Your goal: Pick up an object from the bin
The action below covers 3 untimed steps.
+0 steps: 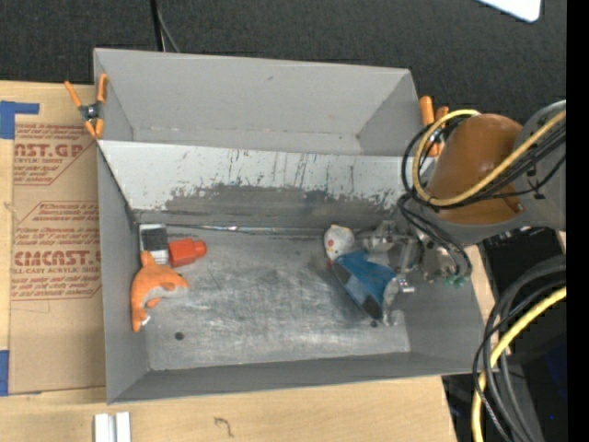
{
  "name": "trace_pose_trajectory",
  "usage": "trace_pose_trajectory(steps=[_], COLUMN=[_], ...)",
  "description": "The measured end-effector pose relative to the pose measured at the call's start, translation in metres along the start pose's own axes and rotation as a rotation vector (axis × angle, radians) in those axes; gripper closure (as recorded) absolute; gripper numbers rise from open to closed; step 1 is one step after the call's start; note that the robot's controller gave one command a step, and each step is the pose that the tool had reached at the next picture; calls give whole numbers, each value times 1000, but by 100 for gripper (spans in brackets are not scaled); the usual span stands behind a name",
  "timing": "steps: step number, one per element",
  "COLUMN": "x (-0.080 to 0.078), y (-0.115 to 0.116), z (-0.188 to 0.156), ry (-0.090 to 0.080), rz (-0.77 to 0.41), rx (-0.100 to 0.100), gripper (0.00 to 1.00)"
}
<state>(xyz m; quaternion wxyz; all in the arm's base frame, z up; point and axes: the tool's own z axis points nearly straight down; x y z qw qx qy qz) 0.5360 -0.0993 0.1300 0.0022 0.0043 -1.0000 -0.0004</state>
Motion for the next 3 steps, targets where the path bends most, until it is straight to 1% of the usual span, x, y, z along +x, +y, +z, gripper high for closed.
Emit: trace_pose_trajectory(steps=[1,2,3], x=[-5,3,1], y=[12,9,10], z=[3,5,-21], ry=[-2,-1,0], rz=[11,-5,-40], rx=[1,-1,1], gripper=[100,100,100])
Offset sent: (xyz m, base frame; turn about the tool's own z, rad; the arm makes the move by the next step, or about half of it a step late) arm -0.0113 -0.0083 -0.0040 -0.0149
